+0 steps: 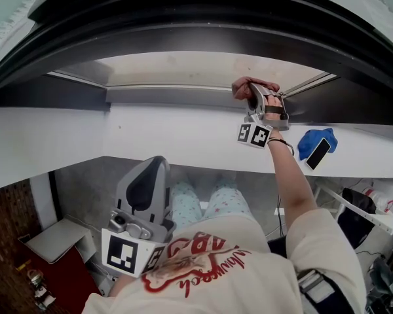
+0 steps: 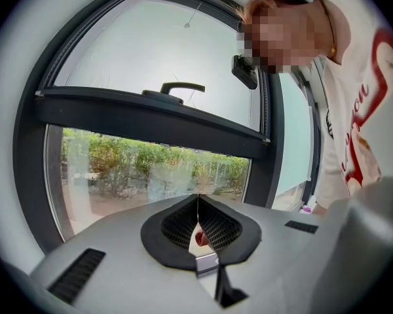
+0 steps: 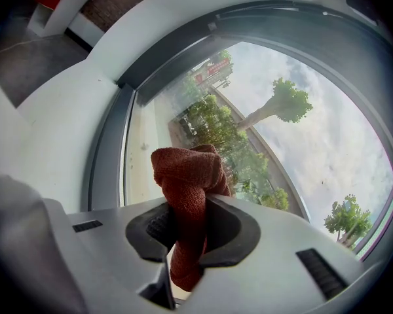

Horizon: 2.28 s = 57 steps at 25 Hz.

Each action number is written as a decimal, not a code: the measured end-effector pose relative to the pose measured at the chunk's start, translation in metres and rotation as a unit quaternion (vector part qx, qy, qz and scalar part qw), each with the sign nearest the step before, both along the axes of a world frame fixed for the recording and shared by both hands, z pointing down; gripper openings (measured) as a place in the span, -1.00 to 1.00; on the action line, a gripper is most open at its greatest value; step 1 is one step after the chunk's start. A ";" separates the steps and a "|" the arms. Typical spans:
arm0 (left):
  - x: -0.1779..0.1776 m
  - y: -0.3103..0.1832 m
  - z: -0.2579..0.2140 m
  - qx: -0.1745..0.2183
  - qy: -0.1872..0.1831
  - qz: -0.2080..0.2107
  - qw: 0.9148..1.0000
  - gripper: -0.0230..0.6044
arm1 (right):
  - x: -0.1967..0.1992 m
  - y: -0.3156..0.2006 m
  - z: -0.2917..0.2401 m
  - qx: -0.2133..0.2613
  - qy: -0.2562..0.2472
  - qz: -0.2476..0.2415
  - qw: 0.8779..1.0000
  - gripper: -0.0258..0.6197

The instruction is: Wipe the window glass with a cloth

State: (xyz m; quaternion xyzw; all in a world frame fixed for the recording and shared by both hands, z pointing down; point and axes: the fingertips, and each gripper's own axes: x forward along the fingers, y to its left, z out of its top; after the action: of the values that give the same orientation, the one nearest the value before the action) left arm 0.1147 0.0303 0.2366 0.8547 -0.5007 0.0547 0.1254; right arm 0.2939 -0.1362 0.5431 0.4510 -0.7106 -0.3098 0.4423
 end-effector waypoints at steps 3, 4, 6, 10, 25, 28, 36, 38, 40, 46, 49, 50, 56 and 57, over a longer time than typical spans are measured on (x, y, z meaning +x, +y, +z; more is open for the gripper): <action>0.002 0.000 0.001 -0.002 0.002 0.000 1.000 -0.86 | -0.001 0.000 0.002 -0.001 0.000 0.000 1.000 -0.68; 0.003 0.000 0.002 -0.002 0.002 0.001 1.000 -0.86 | -0.001 0.000 0.003 -0.001 -0.001 0.001 1.000 -0.68; 0.004 0.001 0.003 -0.003 0.003 0.001 1.000 -0.86 | -0.001 0.000 0.004 -0.003 -0.003 0.002 1.000 -0.68; 0.005 0.002 0.006 -0.006 0.004 -0.001 1.000 -0.86 | -0.001 -0.001 0.013 -0.012 -0.006 0.001 1.000 -0.68; 0.005 0.009 0.023 -0.022 0.000 -0.004 1.000 -0.86 | -0.001 -0.001 0.039 -0.025 -0.005 0.000 1.000 -0.68; 0.009 0.008 0.026 -0.025 0.001 -0.001 1.000 -0.86 | -0.002 -0.001 0.044 -0.026 -0.007 -0.002 1.000 -0.68; 0.014 0.009 0.036 -0.034 0.010 0.007 0.999 -0.86 | -0.004 -0.002 0.059 -0.027 -0.013 0.000 1.000 -0.68; 0.016 0.010 0.041 -0.038 0.011 0.010 0.999 -0.86 | -0.005 -0.002 0.062 -0.028 -0.016 0.001 0.999 -0.68; 0.017 0.012 0.045 -0.041 0.012 0.012 0.999 -0.86 | -0.004 -0.002 0.066 -0.028 -0.016 0.001 0.999 -0.68; 0.015 0.014 0.057 -0.049 0.013 0.010 0.999 -0.86 | -0.004 0.000 0.083 -0.035 -0.004 -0.009 0.999 -0.68; 0.014 0.014 0.060 -0.049 0.015 0.007 0.999 -0.86 | -0.004 0.000 0.089 -0.038 -0.008 -0.007 0.999 -0.68; 0.014 0.015 0.062 -0.049 0.015 0.006 0.999 -0.86 | -0.003 0.001 0.092 -0.039 -0.010 -0.005 0.999 -0.68; 0.012 0.012 0.073 -0.053 0.014 0.000 0.999 -0.86 | -0.005 0.000 0.108 -0.046 -0.002 -0.005 0.999 -0.68; 0.012 0.011 0.074 -0.053 0.014 0.000 0.999 -0.86 | -0.006 0.000 0.111 -0.048 -0.001 -0.007 0.999 -0.68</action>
State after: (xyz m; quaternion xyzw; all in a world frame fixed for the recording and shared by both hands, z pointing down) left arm 0.1265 0.0418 0.3105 0.8475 -0.4956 0.0690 0.1773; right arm 0.2882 -0.1360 0.6541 0.4249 -0.7283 -0.2774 0.4606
